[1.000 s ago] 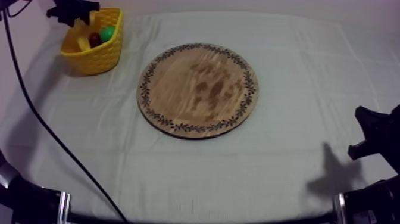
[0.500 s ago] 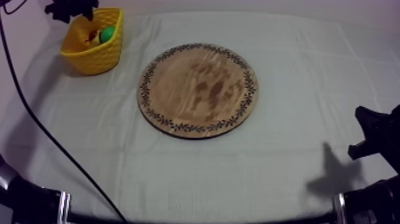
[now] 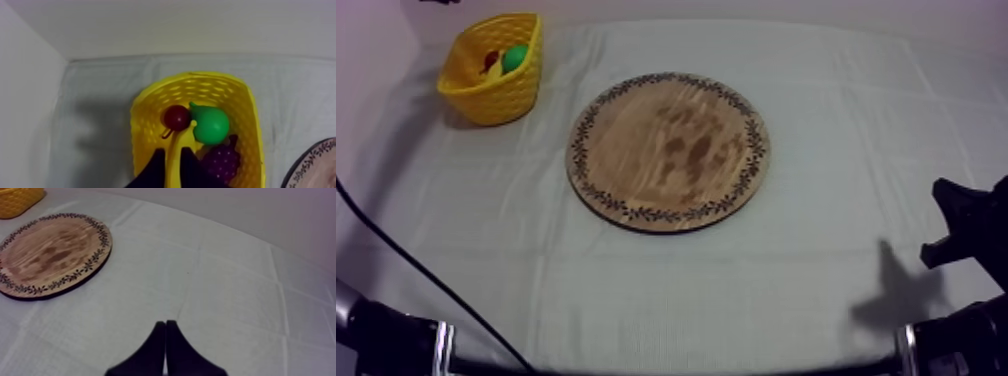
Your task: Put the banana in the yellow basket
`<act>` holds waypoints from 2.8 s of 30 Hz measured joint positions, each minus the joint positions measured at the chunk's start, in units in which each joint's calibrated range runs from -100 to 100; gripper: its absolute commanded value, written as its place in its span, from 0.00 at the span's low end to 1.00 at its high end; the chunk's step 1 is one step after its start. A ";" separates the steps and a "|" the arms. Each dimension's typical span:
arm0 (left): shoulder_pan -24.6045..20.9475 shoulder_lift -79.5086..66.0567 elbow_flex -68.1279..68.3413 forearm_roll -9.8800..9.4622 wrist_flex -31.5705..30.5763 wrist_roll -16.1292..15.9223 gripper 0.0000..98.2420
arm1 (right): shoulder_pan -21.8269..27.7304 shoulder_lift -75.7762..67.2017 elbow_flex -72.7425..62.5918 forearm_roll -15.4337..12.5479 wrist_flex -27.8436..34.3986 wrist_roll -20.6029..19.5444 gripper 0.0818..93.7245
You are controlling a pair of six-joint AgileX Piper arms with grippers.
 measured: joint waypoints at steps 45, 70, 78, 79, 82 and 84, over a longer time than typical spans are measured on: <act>1.36 -98.45 83.00 1.08 -24.41 4.54 0.00 | 0.00 0.00 0.00 0.00 0.00 -0.02 0.00; 0.37 -117.74 112.02 9.32 -37.19 -3.80 0.00 | 0.00 0.00 0.00 0.00 0.00 -0.02 0.00; 0.22 -117.79 112.02 10.15 -35.86 -4.44 0.00 | 0.00 0.00 0.00 0.00 0.00 -0.02 0.00; 0.22 -117.79 112.02 10.21 -35.78 -4.44 0.00 | 0.00 0.00 0.00 0.00 0.00 -0.02 0.00; 0.22 -117.79 112.02 10.20 -35.57 -4.40 0.00 | 0.00 0.00 0.00 0.00 -0.15 -0.02 0.00; 0.22 -117.79 111.95 10.26 -35.48 -4.45 0.00 | 0.00 0.00 0.00 0.00 -0.15 -0.02 0.00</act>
